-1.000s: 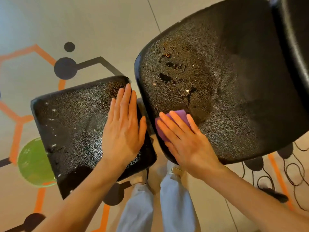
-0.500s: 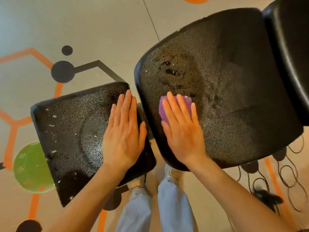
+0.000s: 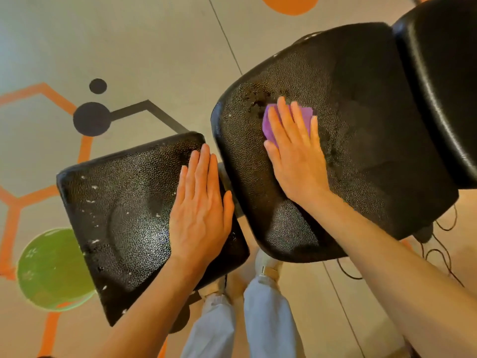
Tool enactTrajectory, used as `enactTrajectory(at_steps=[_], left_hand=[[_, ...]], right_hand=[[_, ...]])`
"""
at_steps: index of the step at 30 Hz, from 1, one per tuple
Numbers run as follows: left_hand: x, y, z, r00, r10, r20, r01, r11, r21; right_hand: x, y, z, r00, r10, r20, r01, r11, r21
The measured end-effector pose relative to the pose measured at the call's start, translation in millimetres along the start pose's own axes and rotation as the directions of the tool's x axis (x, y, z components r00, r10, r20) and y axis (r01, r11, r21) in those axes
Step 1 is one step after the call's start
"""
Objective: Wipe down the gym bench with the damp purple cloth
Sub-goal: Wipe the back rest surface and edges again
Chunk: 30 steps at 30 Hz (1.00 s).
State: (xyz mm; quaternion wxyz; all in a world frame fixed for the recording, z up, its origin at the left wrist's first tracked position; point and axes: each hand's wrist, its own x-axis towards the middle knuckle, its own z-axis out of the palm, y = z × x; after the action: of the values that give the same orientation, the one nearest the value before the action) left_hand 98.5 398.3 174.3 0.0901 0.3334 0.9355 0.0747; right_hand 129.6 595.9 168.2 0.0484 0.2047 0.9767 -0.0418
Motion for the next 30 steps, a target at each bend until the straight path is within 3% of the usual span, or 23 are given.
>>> enactTrajectory(at_steps=[7, 11, 14, 16, 17, 19, 21, 22, 24, 26, 27, 28, 29, 30], left_hand=[[-1, -1, 0, 1.000, -0.002, -0.001, 0.002, 1.000, -0.003], [-1, -2, 1, 1.000, 0.002, 0.004, -0.002, 1.000, -0.002], [-1, -2, 2, 1.000, -0.008, 0.011, 0.008, 1.000, -0.008], [0, -2, 2, 1.000, -0.010, 0.011, 0.010, 1.000, -0.010], [0, -2, 1, 1.000, -0.012, 0.011, 0.012, 1.000, -0.014], [0, -1, 0, 1.000, -0.009, 0.013, 0.009, 1.000, -0.016], [-1, -1, -1, 1.000, -0.014, 0.012, 0.014, 1.000, -0.022], [-1, -1, -1, 1.000, -0.013, 0.010, 0.014, 1.000, -0.020], [1, 0, -1, 1.000, -0.010, 0.018, 0.010, 1.000, -0.005], [2, 0, 0, 1.000, -0.017, 0.022, 0.017, 1.000, 0.002], [2, 0, 0, 1.000, -0.019, 0.025, 0.019, 1.000, 0.000], [2, 0, 0, 0.999, -0.022, 0.030, 0.022, 1.000, -0.003], [2, 0, 0, 0.999, -0.021, 0.035, 0.022, 1.000, -0.008], [2, 0, 0, 0.999, -0.022, 0.036, 0.023, 1.000, -0.017]], right_hand=[[-143, 21, 4, 0.986, -0.071, 0.149, 0.080, 0.995, -0.052], [-41, 19, 3, 0.998, -0.049, 0.045, 0.052, 0.997, -0.054], [56, 0, -4, 0.981, 0.143, -0.131, -0.146, 0.989, -0.015], [62, -23, 1, 0.963, 0.214, -0.163, -0.213, 0.977, 0.027], [48, -38, 7, 0.981, 0.142, -0.134, -0.141, 0.990, 0.021], [7, -55, 13, 0.983, -0.180, -0.040, 0.180, 0.984, -0.016], [5, -34, 5, 0.896, -0.442, 0.045, 0.444, 0.893, -0.075], [23, -14, -2, 0.899, -0.435, 0.043, 0.437, 0.895, -0.093], [65, 23, -15, 0.983, -0.178, -0.030, 0.176, 0.981, -0.078], [82, 29, -21, 0.986, 0.103, -0.129, -0.108, 0.994, -0.032], [76, 13, -15, 0.979, 0.134, -0.157, -0.141, 0.989, -0.035], [64, -9, -5, 0.987, 0.035, -0.156, -0.042, 0.998, -0.042], [48, -34, 3, 0.981, -0.163, -0.105, 0.158, 0.986, -0.053], [31, -49, 9, 0.922, -0.385, -0.041, 0.383, 0.922, -0.062]])
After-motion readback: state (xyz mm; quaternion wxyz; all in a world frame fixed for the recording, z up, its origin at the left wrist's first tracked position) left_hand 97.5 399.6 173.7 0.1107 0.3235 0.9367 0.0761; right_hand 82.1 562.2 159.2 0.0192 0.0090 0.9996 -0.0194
